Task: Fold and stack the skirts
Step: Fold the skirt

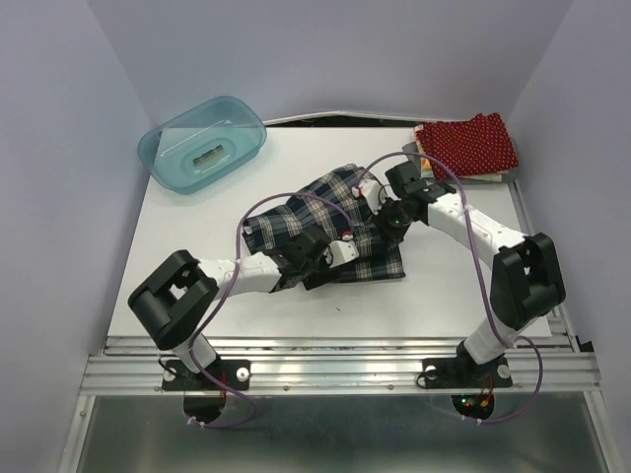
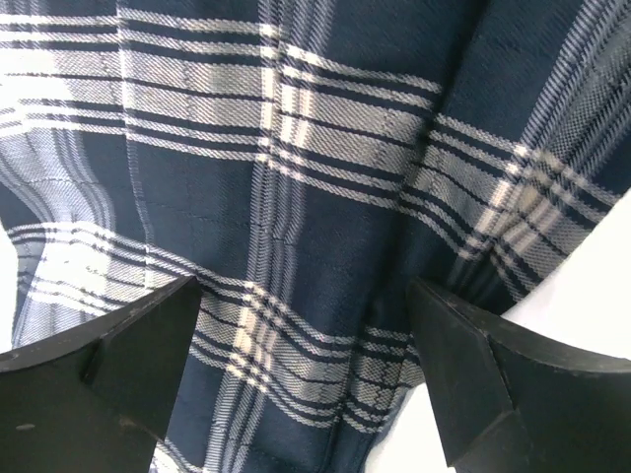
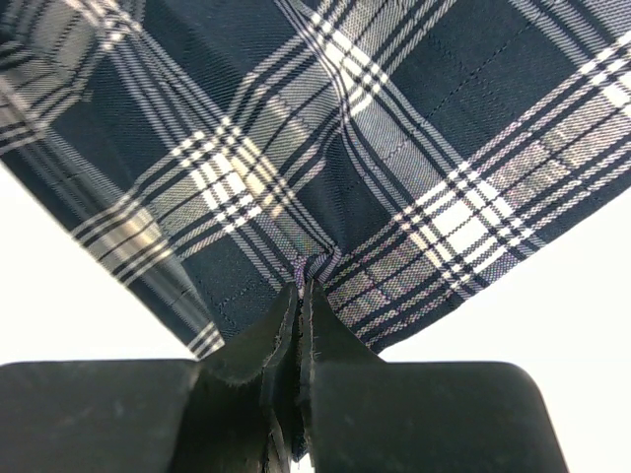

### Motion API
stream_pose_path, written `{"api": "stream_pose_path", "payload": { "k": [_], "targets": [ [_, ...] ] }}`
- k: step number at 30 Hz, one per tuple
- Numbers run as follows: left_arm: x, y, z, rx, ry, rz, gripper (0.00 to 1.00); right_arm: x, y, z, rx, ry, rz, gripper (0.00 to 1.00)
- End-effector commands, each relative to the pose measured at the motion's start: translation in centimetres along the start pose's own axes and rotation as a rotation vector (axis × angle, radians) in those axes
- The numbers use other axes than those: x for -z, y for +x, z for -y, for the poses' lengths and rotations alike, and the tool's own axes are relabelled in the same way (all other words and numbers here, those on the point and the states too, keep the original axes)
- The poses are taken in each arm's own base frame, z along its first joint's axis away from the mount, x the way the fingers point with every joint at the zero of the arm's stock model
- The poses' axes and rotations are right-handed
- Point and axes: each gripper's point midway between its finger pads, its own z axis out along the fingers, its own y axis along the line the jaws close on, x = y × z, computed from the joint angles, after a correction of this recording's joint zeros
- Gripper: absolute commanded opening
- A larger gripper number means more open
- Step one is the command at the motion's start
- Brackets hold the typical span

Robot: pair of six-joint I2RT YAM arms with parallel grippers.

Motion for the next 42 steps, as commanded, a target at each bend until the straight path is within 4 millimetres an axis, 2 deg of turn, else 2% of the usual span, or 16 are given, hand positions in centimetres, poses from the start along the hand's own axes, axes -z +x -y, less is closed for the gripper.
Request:
{"api": "stream_pose_path", "payload": {
  "k": [1, 5, 9, 13, 14, 18, 22, 25, 28, 30, 31, 32, 34, 35, 37, 42],
  "targets": [
    [-0.4, 2.6, 0.6, 0.027, -0.016, -0.091, 0.99, 3.8, -2.6, -0.3, 0.005, 0.005, 0.073, 0.01],
    [-0.4, 3.2, 1.0, 0.034, -0.011, -0.106, 0.99, 5.4, -3.0, -1.5, -0.03, -0.043, 0.08, 0.01],
    [-0.1, 2.9, 1.0, 0.048, -0.009, -0.09, 0.99, 6.4, -2.4, -3.7, -0.104, -0.132, 0.052, 0.01],
    [0.3, 2.3, 0.7, 0.051, -0.01, -0.068, 0.99, 4.7, 0.3, -6.6, -0.19, -0.246, -0.002, 0.01],
    [0.3, 2.1, 0.7, 0.052, -0.01, -0.065, 0.99, 3.7, 2.1, -7.6, -0.215, -0.283, -0.043, 0.01],
    [0.6, 2.0, 0.6, 0.05, -0.01, -0.061, 0.99, 0.9, 5.1, -8.6, -0.255, -0.31, -0.098, 0.01],
    [1.0, 1.4, 0.4, 0.048, -0.006, -0.039, 0.99, -2.3, 7.4, -7.3, -0.254, -0.238, -0.147, 0.01],
    [2.3, -0.1, 0.4, 0.049, 0.033, 0.02, 0.99, -4.3, 8.4, -5.8, -0.254, -0.166, -0.179, 0.01],
    [5.3, -2.5, -0.2, 0.046, 0.079, 0.097, 0.99, -5.3, 8.5, -4.8, -0.259, -0.131, -0.187, 0.01],
    [8.0, -4.4, -0.6, 0.038, 0.122, 0.171, 0.98, -5.5, 8.3, -4.7, -0.258, -0.129, -0.184, 0.01],
    [8.8, -4.8, -0.8, 0.031, 0.127, 0.188, 0.96, -5.5, 8.2, -4.7, -0.258, -0.13, -0.182, 0.01],
    [9.7, -5.2, -1.0, 0.018, 0.137, 0.206, 0.89, -5.5, 8.2, -4.6, -0.255, -0.125, -0.181, 0.01],
    [10.3, -4.3, -1.1, -0.017, 0.157, 0.16, 0.8, -5.4, 8.2, -4.6, -0.253, -0.123, -0.184, 0.01],
    [10.4, -3.8, -0.9, -0.03, 0.18, 0.144, 0.7, -5.3, 8.2, -4.5, -0.252, -0.119, -0.183, 0.01],
    [10.2, -2.5, -0.8, -0.045, 0.209, 0.111, 0.59, -5.3, 8.4, -4.6, -0.25, -0.119, -0.186, 0.01],
    [9.0, -0.3, 0.1, -0.079, 0.293, 0.038, 0.55, -5.2, 8.4, -4.5, -0.249, -0.114, -0.186, 0.01]
  ]
}}
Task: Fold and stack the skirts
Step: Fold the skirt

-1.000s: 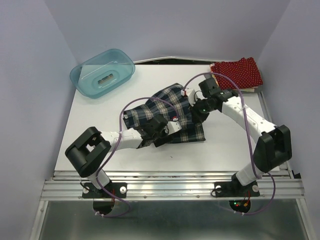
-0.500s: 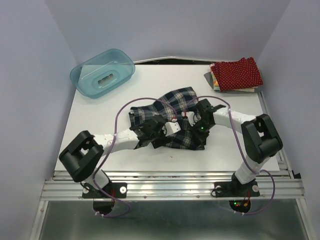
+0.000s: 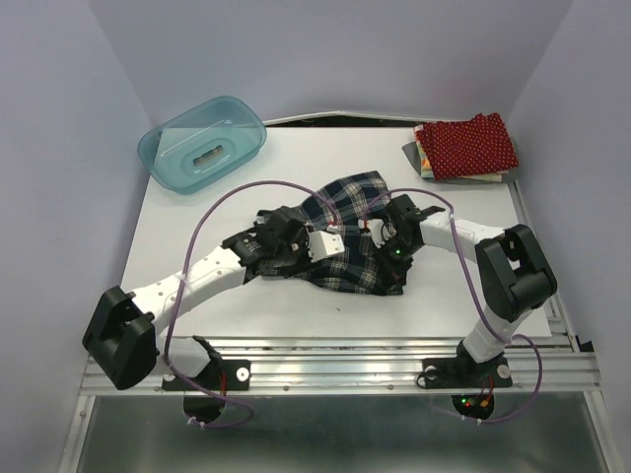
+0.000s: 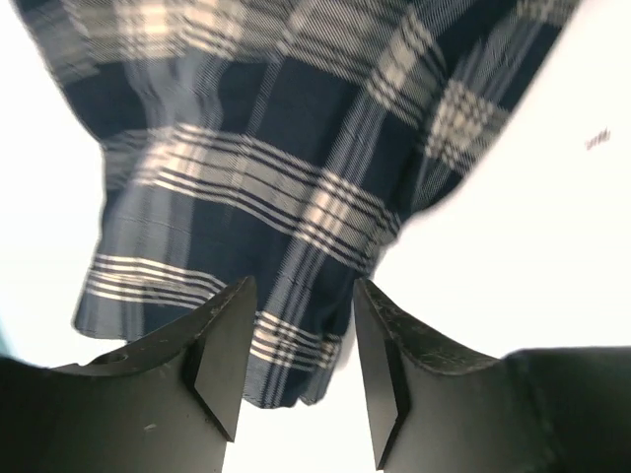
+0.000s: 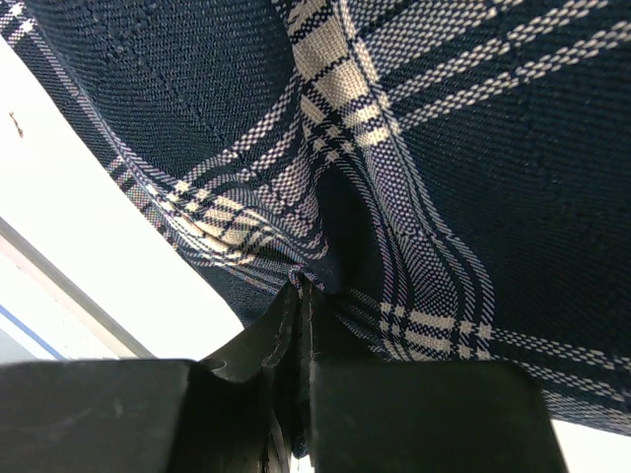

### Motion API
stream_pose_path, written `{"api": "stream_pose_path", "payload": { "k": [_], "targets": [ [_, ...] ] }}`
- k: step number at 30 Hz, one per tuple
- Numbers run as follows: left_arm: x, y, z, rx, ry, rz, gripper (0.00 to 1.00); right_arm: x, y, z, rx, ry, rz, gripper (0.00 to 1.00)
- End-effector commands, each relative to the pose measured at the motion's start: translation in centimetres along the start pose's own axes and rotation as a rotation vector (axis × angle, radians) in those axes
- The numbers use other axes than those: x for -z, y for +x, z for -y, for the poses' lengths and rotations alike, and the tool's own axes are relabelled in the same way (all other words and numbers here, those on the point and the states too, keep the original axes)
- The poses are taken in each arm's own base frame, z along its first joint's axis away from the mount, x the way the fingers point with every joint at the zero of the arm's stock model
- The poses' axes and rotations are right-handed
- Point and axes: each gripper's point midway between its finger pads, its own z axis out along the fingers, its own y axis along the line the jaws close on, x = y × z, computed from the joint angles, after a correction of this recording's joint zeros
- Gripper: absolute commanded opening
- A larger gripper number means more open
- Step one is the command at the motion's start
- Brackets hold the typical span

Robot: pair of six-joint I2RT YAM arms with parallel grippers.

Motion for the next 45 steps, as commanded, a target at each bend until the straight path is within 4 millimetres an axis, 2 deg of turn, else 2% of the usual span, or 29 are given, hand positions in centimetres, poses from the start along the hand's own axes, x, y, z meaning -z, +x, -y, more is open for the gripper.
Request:
{"api": "stream_pose_path", "payload": {
  "k": [1, 5, 7, 11, 13, 14, 16, 17, 25, 28, 30, 31, 32, 33, 34, 35, 36, 38, 39, 41, 43, 45],
  "targets": [
    [-0.6, 2.9, 2.2, -0.047, 0.146, -0.095, 0.55, -0.7, -1.4, 2.8, 0.042, 0.116, 0.036, 0.01],
    [-2.0, 5.1, 1.4, -0.039, 0.156, -0.168, 0.54, -0.5, -1.4, 2.8, 0.047, 0.12, 0.031, 0.01],
    [-2.3, 5.3, 0.4, -0.021, 0.142, -0.171, 0.53, -0.4, -1.4, 2.8, 0.05, 0.123, 0.03, 0.01],
    [-3.0, 6.4, -1.1, -0.009, 0.121, -0.195, 0.45, -0.3, -1.2, 2.9, 0.06, 0.125, 0.022, 0.01],
    [-3.3, 7.5, -1.2, -0.016, 0.132, -0.227, 0.36, -0.2, -1.1, 3.0, 0.064, 0.137, 0.02, 0.01],
    [-3.4, 8.2, -0.8, -0.011, 0.16, -0.246, 0.22, -0.1, -1.0, 3.3, 0.065, 0.149, 0.016, 0.01],
    [-3.3, 9.3, -0.2, 0.0, 0.208, -0.262, 0.03, -0.1, -0.9, 3.4, 0.068, 0.158, 0.009, 0.01],
    [-3.2, 9.9, 0.2, -0.002, 0.222, -0.273, 0.0, -0.1, -0.8, 3.5, 0.071, 0.164, 0.007, 0.01],
    [-2.2, 15.4, 4.7, -0.034, 0.312, -0.368, 0.0, -0.5, -0.1, 4.4, 0.072, 0.2, -0.031, 0.01],
    [-2.7, 17.0, 5.0, -0.045, 0.303, -0.41, 0.0, -0.7, 0.0, 4.2, 0.082, 0.179, -0.039, 0.01],
    [-3.1, 17.0, 5.1, -0.034, 0.312, -0.413, 0.01, 0.0, -0.8, 3.2, 0.085, 0.128, -0.028, 0.02],
    [-3.3, 16.5, 4.8, -0.028, 0.303, -0.401, 0.04, 0.4, -1.4, 3.0, 0.09, 0.123, -0.015, 0.14],
    [-3.4, 16.1, 4.5, -0.028, 0.298, -0.384, 0.12, 1.9, -3.4, 2.8, 0.107, 0.129, 0.038, 0.2],
    [-3.3, 15.6, 4.3, -0.027, 0.296, -0.37, 0.18, 2.8, -4.1, 2.1, 0.112, 0.11, 0.062, 0.25],
    [-3.2, 14.5, 3.7, -0.027, 0.284, -0.344, 0.23, 3.9, -5.1, 1.7, 0.112, 0.111, 0.097, 0.37],
    [-3.0, 13.7, 3.7, -0.023, 0.295, -0.315, 0.3, 5.1, -6.2, 1.7, 0.114, 0.119, 0.136, 0.44],
    [-2.3, 12.7, 3.5, -0.022, 0.294, -0.289, 0.33, 7.7, -8.3, 1.1, 0.137, 0.132, 0.211, 0.49],
    [-1.1, 9.7, 2.6, -0.017, 0.279, -0.188, 0.4, 10.1, -10.2, 0.4, 0.157, 0.142, 0.28, 0.59],
    [-0.2, 8.4, 2.2, -0.02, 0.277, -0.159, 0.42, 12.5, -12.1, -0.1, 0.187, 0.156, 0.35, 0.67],
    [1.7, 6.0, 1.7, -0.02, 0.255, -0.07, 0.49, 14.3, -13.6, -0.9, 0.199, 0.148, 0.4, 0.71],
    [3.4, 3.4, 0.6, -0.031, 0.219, 0.013, 0.55, 16.3, -15.5, -0.8, 0.194, 0.166, 0.463, 0.74],
    [5.2, 1.1, -0.2, -0.001, 0.17, 0.096, 0.63, 16.8, -17.1, -0.9, 0.155, 0.159, 0.507, 0.73]
  ]
}}
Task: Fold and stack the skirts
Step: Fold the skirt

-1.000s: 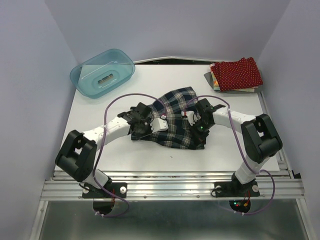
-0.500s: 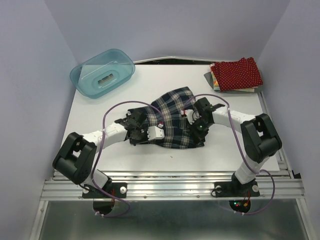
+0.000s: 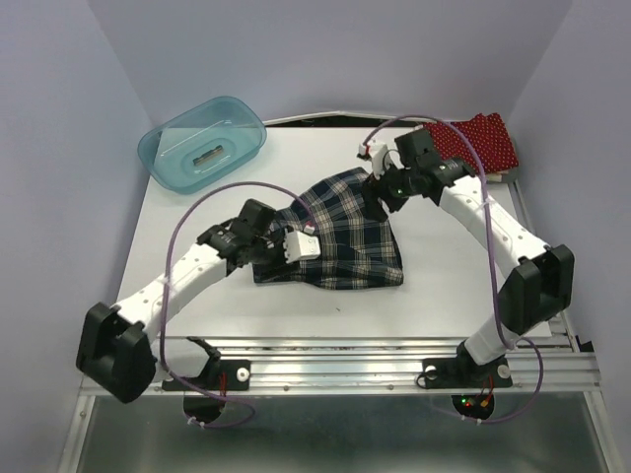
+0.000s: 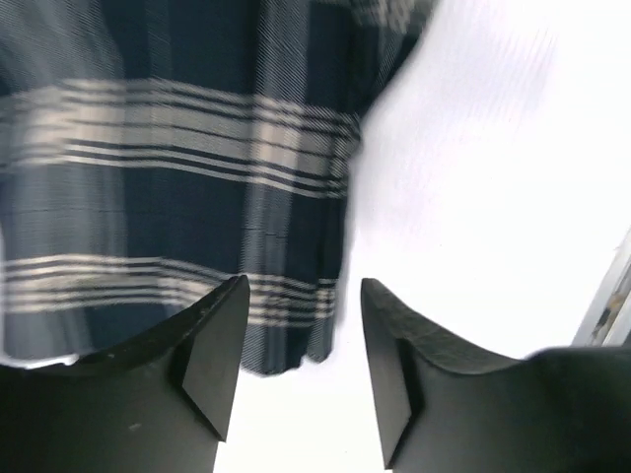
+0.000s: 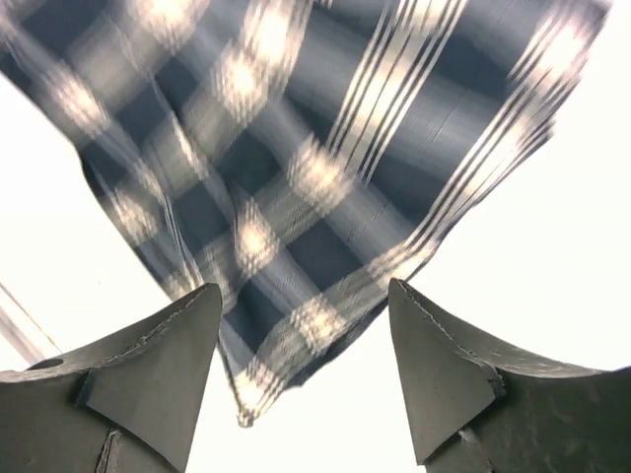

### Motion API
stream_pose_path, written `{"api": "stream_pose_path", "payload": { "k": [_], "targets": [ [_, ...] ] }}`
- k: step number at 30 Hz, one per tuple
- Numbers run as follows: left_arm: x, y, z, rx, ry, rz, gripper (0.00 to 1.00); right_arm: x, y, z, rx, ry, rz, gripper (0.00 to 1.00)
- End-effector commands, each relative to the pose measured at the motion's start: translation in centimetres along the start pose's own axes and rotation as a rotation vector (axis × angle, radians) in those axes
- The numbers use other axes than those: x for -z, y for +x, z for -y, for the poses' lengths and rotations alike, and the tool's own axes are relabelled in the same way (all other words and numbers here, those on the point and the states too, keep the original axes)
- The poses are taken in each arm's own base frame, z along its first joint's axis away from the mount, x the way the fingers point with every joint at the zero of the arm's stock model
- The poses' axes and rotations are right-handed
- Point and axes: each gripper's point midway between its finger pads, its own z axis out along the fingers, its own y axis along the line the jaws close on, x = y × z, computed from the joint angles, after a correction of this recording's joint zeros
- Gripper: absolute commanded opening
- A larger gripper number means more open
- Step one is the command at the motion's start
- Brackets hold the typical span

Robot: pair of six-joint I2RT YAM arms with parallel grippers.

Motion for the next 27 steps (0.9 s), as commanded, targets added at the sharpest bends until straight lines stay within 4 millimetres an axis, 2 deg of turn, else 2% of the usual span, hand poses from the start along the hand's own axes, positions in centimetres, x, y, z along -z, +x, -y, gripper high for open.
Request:
{"api": "stream_pose_path", "payload": {
  "k": [1, 3, 6, 8, 9, 10, 11, 12, 14, 17, 19, 21, 23, 24, 26, 27],
  "targets": [
    [6.1, -6.5, -1.5, 0.009, -0.1, 0.243, 0.64, 1.6, -4.5, 0.3, -0.053, 0.008, 0.13, 0.69],
    [7.1, -7.9, -3.3, 0.056, -0.189, 0.295, 0.65, -0.2, -5.1, 0.4, -0.115, -0.024, 0.142, 0.64],
    [5.8, -7.2, -5.8, 0.11, -0.271, 0.253, 0.61, -3.7, -4.7, 1.0, -0.213, -0.053, 0.109, 0.59],
    [3.6, -5.5, -7.5, 0.142, -0.313, 0.17, 0.53, -6.5, -3.3, 1.4, -0.261, -0.047, 0.06, 0.58],
    [2.7, -4.4, -7.7, 0.165, -0.312, 0.125, 0.5, -6.5, -3.3, 1.3, -0.275, -0.047, 0.06, 0.57],
    [2.1, -3.4, -8.5, 0.178, -0.336, 0.088, 0.46, -8.4, -2.0, 1.4, -0.287, -0.039, 0.031, 0.56],
    [0.7, -2.0, -8.9, 0.194, -0.333, 0.039, 0.45, -9.2, -1.3, 1.6, -0.297, -0.036, 0.013, 0.55],
    [0.0, -1.3, -9.4, 0.195, -0.35, 0.015, 0.42, -10.7, 0.6, 2.0, -0.319, -0.018, -0.039, 0.55],
    [-1.3, 1.1, -9.5, 0.177, -0.366, -0.064, 0.39, -12.2, 2.3, 2.8, -0.316, 0.016, -0.081, 0.54],
    [-3.4, 3.8, -7.9, 0.129, -0.307, -0.145, 0.34, -14.7, 5.0, 5.0, -0.282, 0.105, -0.149, 0.52],
    [-4.4, 5.3, -6.1, 0.128, -0.231, -0.194, 0.31, -15.7, 5.6, 6.3, -0.253, 0.152, -0.171, 0.51],
    [-5.3, 6.1, -4.0, 0.103, -0.139, -0.22, 0.27, -17.1, 5.3, 7.4, -0.227, 0.172, -0.171, 0.51],
    [-6.0, 6.3, -1.9, 0.073, -0.072, -0.232, 0.25, -18.2, 4.1, 8.4, -0.191, 0.172, -0.151, 0.51],
    [-6.6, 6.0, -0.5, 0.029, -0.041, -0.238, 0.25, -18.4, 3.3, 8.7, -0.178, 0.171, -0.135, 0.51],
    [-7.4, 4.9, 1.0, -0.016, 0.0, -0.229, 0.24, -18.7, 1.7, 9.2, -0.148, 0.165, -0.103, 0.52],
    [-7.8, 4.1, 1.8, -0.031, 0.023, -0.218, 0.24, -18.6, -0.4, 9.8, -0.13, 0.173, -0.06, 0.52]
  ]
}}
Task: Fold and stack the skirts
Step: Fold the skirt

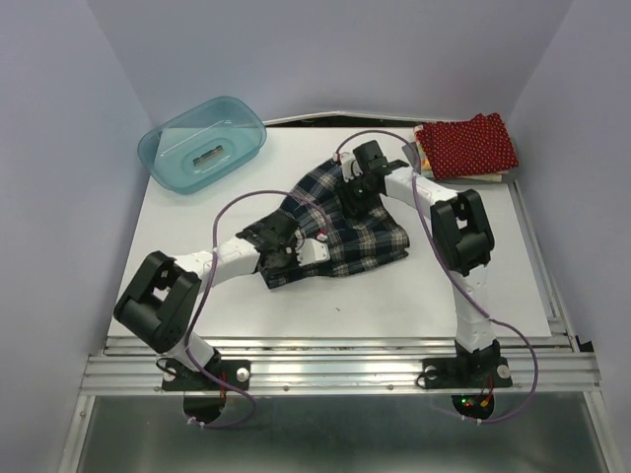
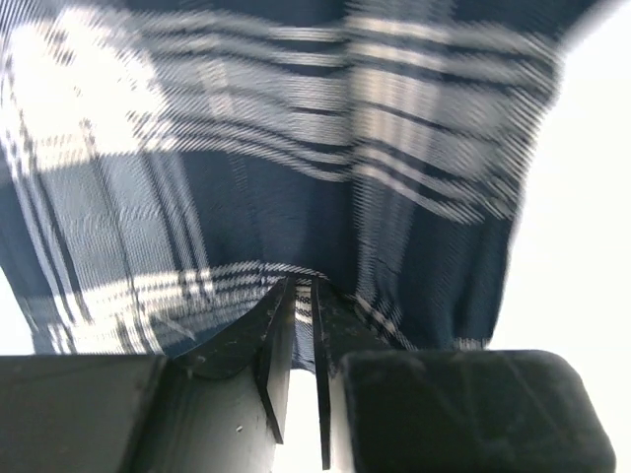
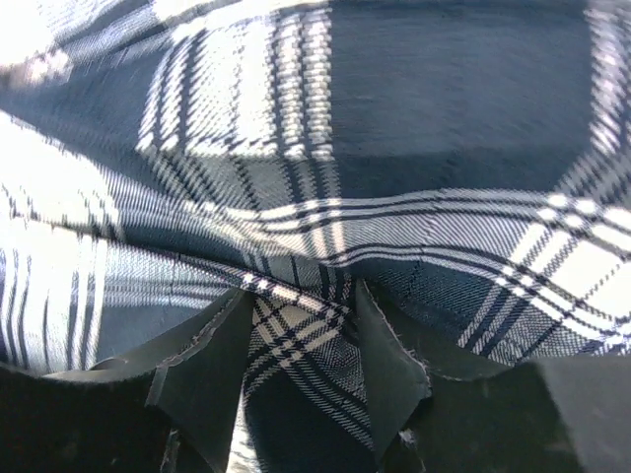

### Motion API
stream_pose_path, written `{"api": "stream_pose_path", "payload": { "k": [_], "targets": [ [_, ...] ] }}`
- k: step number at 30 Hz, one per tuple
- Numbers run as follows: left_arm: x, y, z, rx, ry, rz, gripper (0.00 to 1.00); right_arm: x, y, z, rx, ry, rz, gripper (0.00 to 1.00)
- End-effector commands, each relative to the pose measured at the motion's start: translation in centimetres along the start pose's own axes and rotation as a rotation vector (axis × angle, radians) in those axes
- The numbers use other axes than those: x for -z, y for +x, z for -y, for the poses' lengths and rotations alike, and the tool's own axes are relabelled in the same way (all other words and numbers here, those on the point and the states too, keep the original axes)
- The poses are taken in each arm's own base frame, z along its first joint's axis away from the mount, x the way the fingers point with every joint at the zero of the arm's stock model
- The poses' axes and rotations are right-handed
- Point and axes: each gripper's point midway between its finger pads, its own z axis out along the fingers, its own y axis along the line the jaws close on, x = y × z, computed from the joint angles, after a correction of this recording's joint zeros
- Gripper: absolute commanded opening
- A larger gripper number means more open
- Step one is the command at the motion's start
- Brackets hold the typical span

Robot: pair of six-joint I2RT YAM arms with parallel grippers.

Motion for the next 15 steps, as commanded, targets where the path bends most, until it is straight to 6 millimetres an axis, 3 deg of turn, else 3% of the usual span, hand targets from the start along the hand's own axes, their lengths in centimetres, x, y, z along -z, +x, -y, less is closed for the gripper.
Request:
{"api": "stream_pose_path", "payload": {
  "k": [1, 4, 5, 6, 7, 9, 11, 12, 15],
  "targets": [
    [-0.9, -1.5, 7.8, -0.131, 0.231, -0.001, 0.24, -1.2, -4.0, 1.6, 0.09, 0.036, 0.079, 0.52],
    [-0.1, -6.7, 9.8, -0.102, 0.306, 0.105, 0.28, 1.1, -7.8, 0.3, 0.114, -0.022, 0.164, 0.57],
    [0.8, -10.1, 9.7, -0.071, 0.307, 0.169, 0.34, 1.8, -8.4, -0.2, 0.12, -0.043, 0.183, 0.58],
    [1.7, -12.0, 9.6, -0.047, 0.317, 0.222, 0.42, 2.5, -9.1, -1.0, 0.124, -0.058, 0.198, 0.59],
    [2.7, -13.6, 9.1, -0.016, 0.316, 0.263, 0.47, 4.4, -9.9, -1.9, 0.134, -0.085, 0.227, 0.61],
    [6.5, -17.5, 6.4, 0.036, 0.24, 0.39, 0.59, 6.4, -10.2, -3.0, 0.128, -0.124, 0.249, 0.63],
    [9.6, -19.0, 4.5, 0.035, 0.161, 0.484, 0.66, 9.4, -10.1, -4.7, 0.134, -0.174, 0.281, 0.66],
    [12.6, -19.5, 3.2, 0.017, 0.087, 0.552, 0.81, 10.2, -9.8, -5.2, 0.127, -0.193, 0.287, 0.66],
    [15.9, -17.9, 2.4, -0.053, -0.011, 0.597, 0.9, 12.1, -7.4, -7.7, 0.108, -0.269, 0.265, 0.66]
  ]
}}
